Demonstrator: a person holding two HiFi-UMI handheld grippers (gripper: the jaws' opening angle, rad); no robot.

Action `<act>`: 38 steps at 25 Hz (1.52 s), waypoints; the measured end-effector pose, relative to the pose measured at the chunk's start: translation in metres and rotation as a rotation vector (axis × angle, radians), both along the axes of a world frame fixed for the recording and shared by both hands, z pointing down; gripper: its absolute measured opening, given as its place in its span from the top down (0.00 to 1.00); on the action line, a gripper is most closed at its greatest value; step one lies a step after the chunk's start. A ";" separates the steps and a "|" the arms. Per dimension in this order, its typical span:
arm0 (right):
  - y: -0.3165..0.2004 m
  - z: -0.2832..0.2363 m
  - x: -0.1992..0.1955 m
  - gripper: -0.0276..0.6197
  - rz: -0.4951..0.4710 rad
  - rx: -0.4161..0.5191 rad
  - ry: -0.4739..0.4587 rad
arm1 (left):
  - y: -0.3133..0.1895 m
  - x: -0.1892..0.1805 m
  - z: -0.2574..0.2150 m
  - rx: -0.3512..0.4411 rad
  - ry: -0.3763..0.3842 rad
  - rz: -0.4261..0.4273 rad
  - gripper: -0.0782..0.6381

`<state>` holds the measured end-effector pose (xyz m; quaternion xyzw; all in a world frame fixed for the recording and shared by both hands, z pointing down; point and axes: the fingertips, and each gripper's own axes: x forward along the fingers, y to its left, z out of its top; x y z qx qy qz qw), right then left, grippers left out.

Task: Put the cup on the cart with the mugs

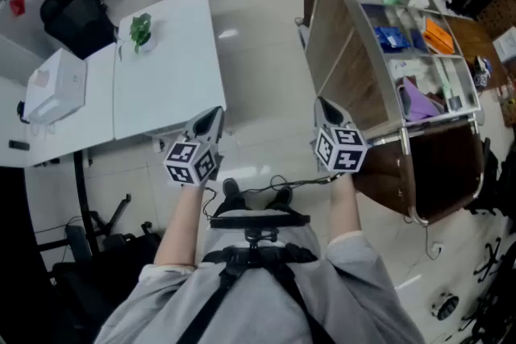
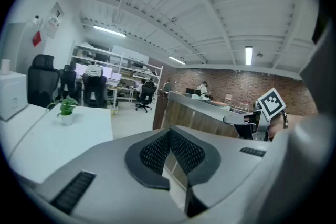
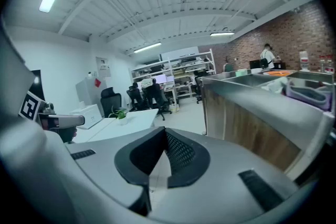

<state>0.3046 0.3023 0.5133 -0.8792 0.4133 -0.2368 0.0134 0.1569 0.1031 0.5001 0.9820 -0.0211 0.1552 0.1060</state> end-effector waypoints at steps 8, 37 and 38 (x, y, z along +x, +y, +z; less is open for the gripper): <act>-0.144 -0.006 -0.062 0.94 -0.256 -0.005 0.030 | -0.098 -0.081 -0.008 0.058 0.011 -0.213 0.89; -0.551 -0.023 -0.373 0.94 -0.912 0.020 0.098 | -0.385 -0.429 -0.019 0.098 0.022 -0.882 0.89; -0.558 -0.022 -0.376 0.94 -0.928 0.017 0.093 | -0.389 -0.433 -0.019 0.095 0.024 -0.901 0.89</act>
